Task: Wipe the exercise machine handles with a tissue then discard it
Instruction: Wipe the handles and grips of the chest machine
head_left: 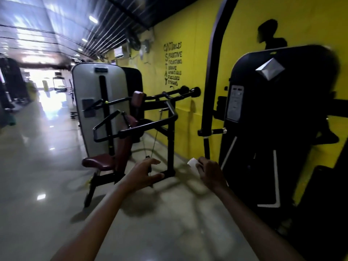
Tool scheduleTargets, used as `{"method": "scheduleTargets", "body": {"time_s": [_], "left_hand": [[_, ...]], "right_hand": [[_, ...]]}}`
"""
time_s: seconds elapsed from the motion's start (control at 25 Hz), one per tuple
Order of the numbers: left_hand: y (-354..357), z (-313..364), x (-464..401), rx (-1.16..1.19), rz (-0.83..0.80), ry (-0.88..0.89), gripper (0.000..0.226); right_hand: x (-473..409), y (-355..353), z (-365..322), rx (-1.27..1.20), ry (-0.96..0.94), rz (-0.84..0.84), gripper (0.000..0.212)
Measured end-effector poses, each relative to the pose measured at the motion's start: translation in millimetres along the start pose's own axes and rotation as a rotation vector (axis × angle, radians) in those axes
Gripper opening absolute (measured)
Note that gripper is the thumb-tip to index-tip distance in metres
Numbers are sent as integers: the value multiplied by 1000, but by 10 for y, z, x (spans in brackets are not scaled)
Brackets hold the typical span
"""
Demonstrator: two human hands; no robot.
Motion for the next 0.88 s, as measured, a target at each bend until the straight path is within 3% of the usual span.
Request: {"method": "scheduleTargets", "body": {"time_s": [0.16,0.36,0.56,0.88], "left_hand": [[191,55,-637,13,-35,81,86],[332,45,-1559,19,-33,121,55],[699,23,-2344,-1,-131,178,57],[944,166,-3547,21,-151,292,58]], "right_hand": [[-370,77,502,39,63,45,14],[-913,259,1054,66,108,44,16],[-1191,458,1569,91,183,37,13],[-1879,561,2210,212,235,60,10]]}}
Point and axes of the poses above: each hand's wrist, its own x-axis away from the middle knuckle, its own y-axis out of the palm, z = x × y, the point moved 6 cm from there along -x, towards the middle knuckle, and after that the axes turned 7 degrees about -y, right-handed, at the moved point
